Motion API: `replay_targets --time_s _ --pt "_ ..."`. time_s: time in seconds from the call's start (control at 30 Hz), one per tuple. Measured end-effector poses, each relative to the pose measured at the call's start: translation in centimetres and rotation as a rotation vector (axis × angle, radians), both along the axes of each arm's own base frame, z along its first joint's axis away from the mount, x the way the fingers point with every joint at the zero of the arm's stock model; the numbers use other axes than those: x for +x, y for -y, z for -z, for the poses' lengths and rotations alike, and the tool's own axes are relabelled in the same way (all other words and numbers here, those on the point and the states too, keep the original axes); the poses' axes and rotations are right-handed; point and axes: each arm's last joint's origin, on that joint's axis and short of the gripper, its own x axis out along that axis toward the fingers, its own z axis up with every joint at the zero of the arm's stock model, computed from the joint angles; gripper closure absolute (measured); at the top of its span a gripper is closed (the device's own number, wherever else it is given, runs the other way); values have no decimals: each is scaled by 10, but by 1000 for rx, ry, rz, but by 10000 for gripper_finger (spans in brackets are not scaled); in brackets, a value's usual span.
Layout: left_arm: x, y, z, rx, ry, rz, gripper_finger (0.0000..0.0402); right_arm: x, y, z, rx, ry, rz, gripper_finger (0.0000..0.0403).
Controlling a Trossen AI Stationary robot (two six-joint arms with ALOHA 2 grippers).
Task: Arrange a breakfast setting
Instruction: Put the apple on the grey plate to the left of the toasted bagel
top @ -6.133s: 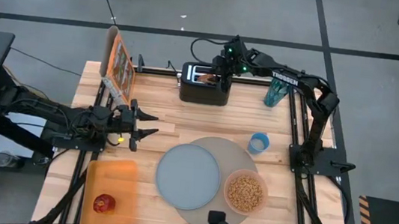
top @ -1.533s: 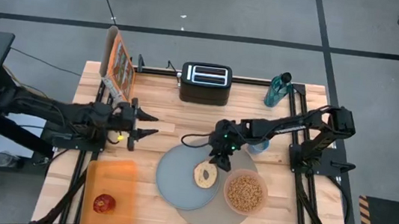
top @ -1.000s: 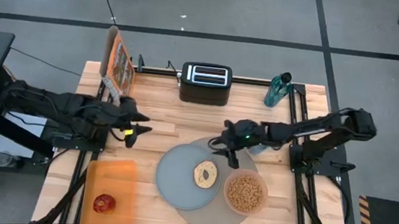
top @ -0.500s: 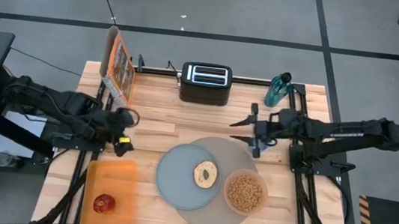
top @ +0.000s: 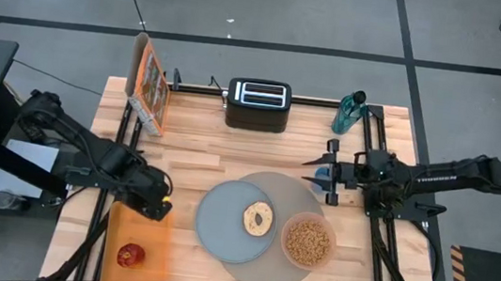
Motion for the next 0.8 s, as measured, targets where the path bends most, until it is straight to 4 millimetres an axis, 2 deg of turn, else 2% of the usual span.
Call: replay_targets --time_s 0.17,0.43,0.57,0.8 --pt "9 18 -15 -59 -26 -38 194 -8 0 15 0 23 0 229" --pt "20 34 -44 20 52 -91 194 -15 0 30 3 26 0 229" --pt "26 50 -39 -26 -30 -115 194 -20 0 40 26 35 -3 229" --pt "24 81 -18 -161 -374 -167 194 -22 -4 41 26 62 -34 229"
